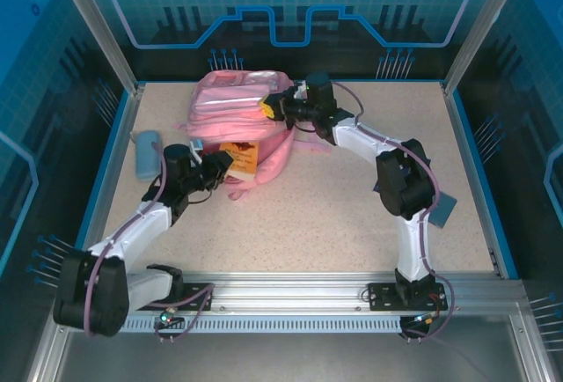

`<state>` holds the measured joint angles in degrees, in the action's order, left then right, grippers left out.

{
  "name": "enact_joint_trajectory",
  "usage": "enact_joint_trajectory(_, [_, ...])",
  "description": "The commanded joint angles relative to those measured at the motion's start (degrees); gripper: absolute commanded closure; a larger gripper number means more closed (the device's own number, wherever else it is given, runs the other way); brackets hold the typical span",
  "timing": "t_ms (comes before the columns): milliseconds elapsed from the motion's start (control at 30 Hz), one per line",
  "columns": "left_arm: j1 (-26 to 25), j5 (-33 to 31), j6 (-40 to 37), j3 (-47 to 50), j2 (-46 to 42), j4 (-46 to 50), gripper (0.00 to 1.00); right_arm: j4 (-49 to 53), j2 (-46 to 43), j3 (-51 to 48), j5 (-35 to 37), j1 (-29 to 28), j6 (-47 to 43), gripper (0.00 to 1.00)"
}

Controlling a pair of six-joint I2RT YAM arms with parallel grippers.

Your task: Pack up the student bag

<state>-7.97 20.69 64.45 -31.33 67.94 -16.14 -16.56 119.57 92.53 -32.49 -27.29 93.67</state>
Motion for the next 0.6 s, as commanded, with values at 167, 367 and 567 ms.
enact_joint_trajectory(167, [-3.5,-11.4,6.3,1.7,13.9,-30.0,0.79,-13.6,-6.0,0.5,-3.6,0.6,3.5,1.00])
enact_joint_trajectory(367, [-4.8,-14.3,8.9,-0.1,24.1,-39.3,0.79,-13.9,-7.0,0.2,-3.7,0.6,4.3,1.00])
enact_joint_trajectory(567, [-4.9,-15.4,10.2,-3.7,32.3,-45.3,0.81,-13.4,-7.8,-0.5,-4.1,0.5,4.4,1.00])
